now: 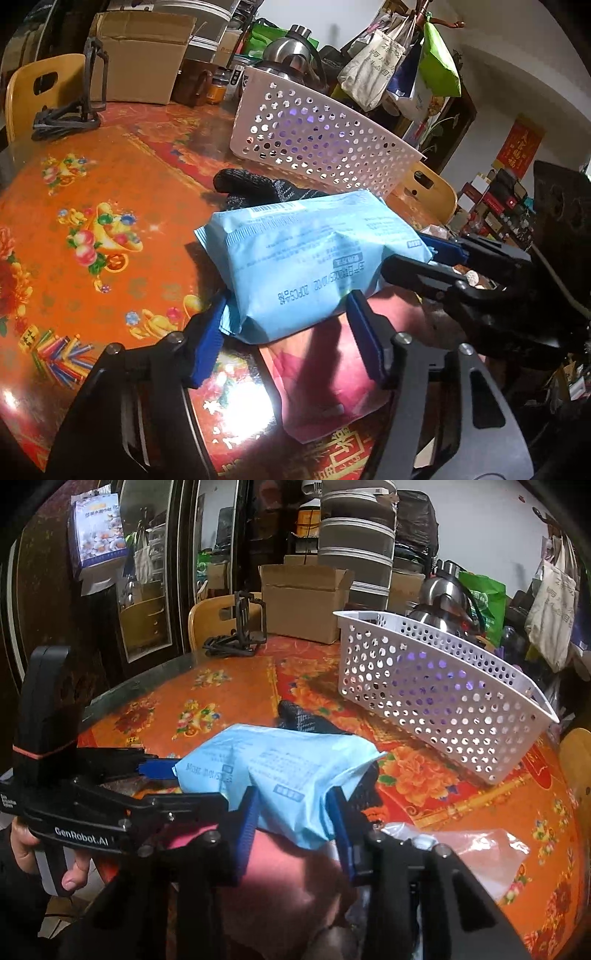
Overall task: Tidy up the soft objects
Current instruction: 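Grasp the light-blue packet with the left tool while the right tool grasps it too, then carry the light-blue packet into the white basket and release it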
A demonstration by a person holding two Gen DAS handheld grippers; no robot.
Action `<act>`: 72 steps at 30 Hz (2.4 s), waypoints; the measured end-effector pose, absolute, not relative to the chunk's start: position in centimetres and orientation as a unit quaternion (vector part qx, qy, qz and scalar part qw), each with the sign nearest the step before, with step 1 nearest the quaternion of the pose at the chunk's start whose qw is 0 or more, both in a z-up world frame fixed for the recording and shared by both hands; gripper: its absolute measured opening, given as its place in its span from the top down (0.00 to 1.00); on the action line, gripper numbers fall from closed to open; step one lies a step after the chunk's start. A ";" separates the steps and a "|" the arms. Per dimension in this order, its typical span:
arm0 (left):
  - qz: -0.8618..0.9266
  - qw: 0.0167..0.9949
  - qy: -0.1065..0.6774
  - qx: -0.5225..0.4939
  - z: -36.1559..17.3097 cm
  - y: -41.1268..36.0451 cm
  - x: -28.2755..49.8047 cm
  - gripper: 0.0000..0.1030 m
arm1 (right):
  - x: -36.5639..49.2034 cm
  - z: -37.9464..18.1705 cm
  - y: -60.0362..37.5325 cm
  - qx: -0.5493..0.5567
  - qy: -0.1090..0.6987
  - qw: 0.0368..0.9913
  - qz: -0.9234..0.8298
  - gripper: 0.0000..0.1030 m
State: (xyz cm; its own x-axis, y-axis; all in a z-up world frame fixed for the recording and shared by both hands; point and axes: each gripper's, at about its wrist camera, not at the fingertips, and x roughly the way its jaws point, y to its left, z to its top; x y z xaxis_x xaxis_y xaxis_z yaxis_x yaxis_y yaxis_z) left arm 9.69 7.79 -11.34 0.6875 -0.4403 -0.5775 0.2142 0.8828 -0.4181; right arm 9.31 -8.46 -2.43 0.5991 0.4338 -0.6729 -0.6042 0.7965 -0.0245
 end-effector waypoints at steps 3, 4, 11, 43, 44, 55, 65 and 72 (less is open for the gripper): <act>-0.182 0.903 0.349 -0.171 -11.3 8.0 9.7 0.50 | 9.3 -2.8 -8.6 -0.129 0.339 0.884 0.295 0.70; -0.182 0.903 0.348 -0.174 -11.3 8.2 9.7 0.52 | 9.3 -2.9 -8.7 -0.128 0.339 0.884 0.296 0.71; -0.171 0.909 0.344 -0.160 -10.6 8.3 9.5 0.54 | 9.1 -3.3 -8.9 -0.134 0.341 0.882 0.298 0.75; -0.115 0.957 0.264 -0.025 1.1 0.1 8.3 0.61 | 8.4 5.2 -13.7 -0.113 0.243 0.929 0.256 0.84; -0.119 0.958 0.261 -0.025 1.6 -0.2 8.6 0.61 | 8.7 5.9 -14.2 -0.113 0.240 0.930 0.254 0.84; -0.160 0.958 0.239 -0.010 10.6 -3.9 16.1 0.62 | 15.4 12.5 -17.8 -0.099 0.225 0.944 0.222 0.84; -0.166 0.949 0.268 0.003 13.9 -6.2 27.6 0.62 | 23.8 13.4 -20.0 -0.086 0.246 0.945 0.200 0.84; -0.152 0.942 0.299 -0.005 10.9 -6.4 32.8 0.61 | 27.4 10.6 -19.5 -0.080 0.277 0.937 0.198 0.84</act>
State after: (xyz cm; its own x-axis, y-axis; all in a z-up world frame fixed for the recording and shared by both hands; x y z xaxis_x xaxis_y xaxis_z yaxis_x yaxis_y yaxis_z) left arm 32.76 -6.38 10.90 0.7755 -0.2895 -0.5611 0.2831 0.9538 -0.1008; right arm 27.36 -19.54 10.62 0.7688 0.3264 -0.5500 -0.4149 0.9090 -0.0403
